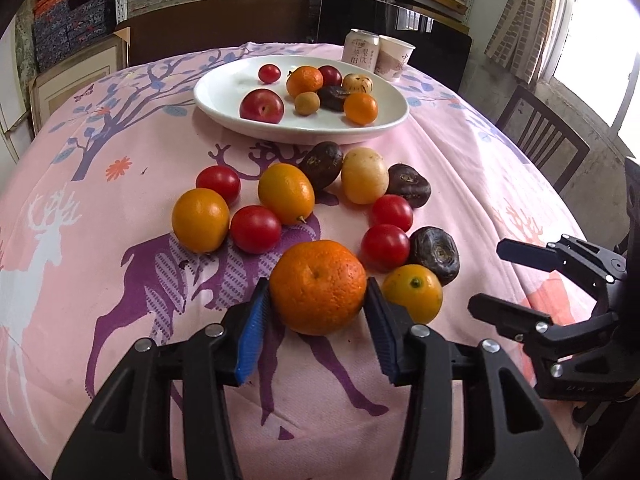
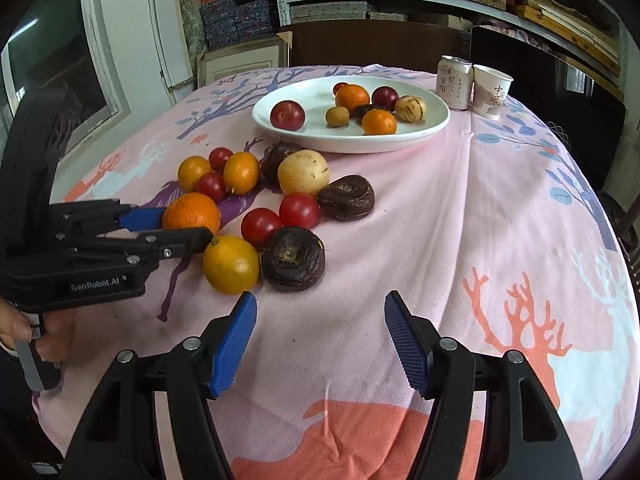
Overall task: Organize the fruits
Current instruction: 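Grasp the large orange with the left tool while the right grasps a dark brown fruit, then carry the orange and dark brown fruit onto the plate and open both tools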
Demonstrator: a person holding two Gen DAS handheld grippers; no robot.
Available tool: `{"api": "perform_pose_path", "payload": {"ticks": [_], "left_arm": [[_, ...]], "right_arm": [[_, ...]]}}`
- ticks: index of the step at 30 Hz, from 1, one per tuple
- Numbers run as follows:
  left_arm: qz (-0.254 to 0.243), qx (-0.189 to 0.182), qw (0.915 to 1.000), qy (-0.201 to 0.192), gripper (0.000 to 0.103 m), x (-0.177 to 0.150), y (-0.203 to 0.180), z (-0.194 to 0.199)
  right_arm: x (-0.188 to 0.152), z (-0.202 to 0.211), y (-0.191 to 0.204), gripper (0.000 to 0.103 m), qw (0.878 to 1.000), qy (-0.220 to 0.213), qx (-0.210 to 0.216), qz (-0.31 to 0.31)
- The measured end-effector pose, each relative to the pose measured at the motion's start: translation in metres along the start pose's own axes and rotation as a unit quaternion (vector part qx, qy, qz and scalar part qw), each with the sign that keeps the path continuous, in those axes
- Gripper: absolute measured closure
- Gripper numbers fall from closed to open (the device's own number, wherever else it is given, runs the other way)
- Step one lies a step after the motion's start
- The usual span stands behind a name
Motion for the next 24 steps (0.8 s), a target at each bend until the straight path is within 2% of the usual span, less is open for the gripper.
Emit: {"api": "perform_pose_path", "payload": {"ticks": [3,10,11,13,19,24], "left_arm": [[0.002,-0.005,1.0000,-0.003,0.057,0.000,0.002,0.001],[0.005,-0.018,0.9998,0.001,0.057,-0.001,0.007,-0.001],[0.007,-0.016,0.9999,0.002,0.057,-0.001,0.008,-0.002],[0.010,-0.021,0.9997,0.003,0.057,-0.001,0.010,-0.003],[0.011,-0.023,0.9997,0.003,0.057,-0.001,0.010,-0.004],[0.009,-0.017,0.9998,-0.002,0.057,-0.001,0.007,0.003]], "right_arm": [[0.004,-0.010,0.005,0.036,0.999,0.022,-0.027,0.015],[0.022,-0.030,0.019,0.039,0.998,0.038,-0.035,0.046],[0.025,-0.031,0.021,0.042,0.998,0.036,-0.031,0.048],[0.030,-0.034,0.022,0.063,0.998,0.033,-0.011,0.047],[0.030,-0.030,0.019,0.063,0.999,0.024,-0.002,0.025],[0.028,-0.005,0.006,0.063,1.000,-0.013,0.003,-0.001]]}}
Point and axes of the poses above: each gripper's, at about its wrist camera, not at the fingertips, and z roughly against the way its jaws point, y to its left, x to its top, the point moved 1 cm from there along -z, roughly the way its jaws point, and after that the axes turned 8 degrees about y, right-handed, at the moved point
